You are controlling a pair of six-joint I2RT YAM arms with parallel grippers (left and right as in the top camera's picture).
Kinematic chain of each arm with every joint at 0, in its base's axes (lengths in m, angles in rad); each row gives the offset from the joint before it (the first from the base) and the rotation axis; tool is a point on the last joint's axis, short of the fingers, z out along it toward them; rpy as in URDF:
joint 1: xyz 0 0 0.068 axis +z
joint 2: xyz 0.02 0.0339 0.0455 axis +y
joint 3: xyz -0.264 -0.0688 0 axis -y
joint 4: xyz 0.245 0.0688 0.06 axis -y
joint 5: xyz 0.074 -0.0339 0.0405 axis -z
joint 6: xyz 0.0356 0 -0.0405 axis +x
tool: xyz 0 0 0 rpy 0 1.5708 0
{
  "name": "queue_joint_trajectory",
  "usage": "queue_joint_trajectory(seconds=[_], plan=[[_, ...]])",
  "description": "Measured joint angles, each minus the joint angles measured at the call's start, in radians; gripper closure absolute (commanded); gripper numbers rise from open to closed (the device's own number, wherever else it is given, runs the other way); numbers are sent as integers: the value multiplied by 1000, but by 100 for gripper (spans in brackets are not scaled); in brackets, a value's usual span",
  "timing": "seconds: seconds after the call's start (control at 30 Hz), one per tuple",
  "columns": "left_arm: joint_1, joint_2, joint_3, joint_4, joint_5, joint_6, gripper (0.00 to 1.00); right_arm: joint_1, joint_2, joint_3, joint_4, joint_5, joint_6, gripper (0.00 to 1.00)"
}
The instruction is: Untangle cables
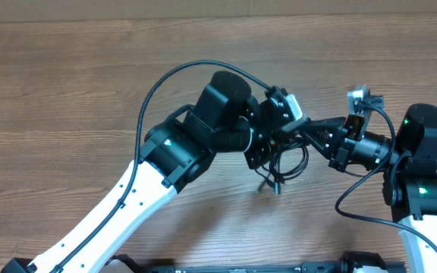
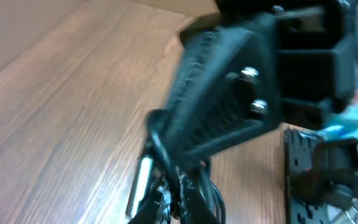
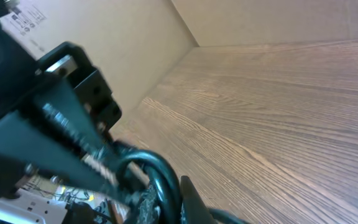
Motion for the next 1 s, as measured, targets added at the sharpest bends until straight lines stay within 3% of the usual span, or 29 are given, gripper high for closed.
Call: queue_joint_trajectory(seconds=[0.23,0.5,0.67,1.0], plan=[[-26,0,0,-19,-63,5,96,0,0,0,-20,11,-2,96],[8,4,0,-21,-181,-198,96,9,0,0,-96,43,-20,96],[45,6,-2,-14,-182,-302,96,13,0,0,-145,6,-122,96],[48,7,-3,-10,-174,-340,96,6,15,0,-163,-132,-305,96]])
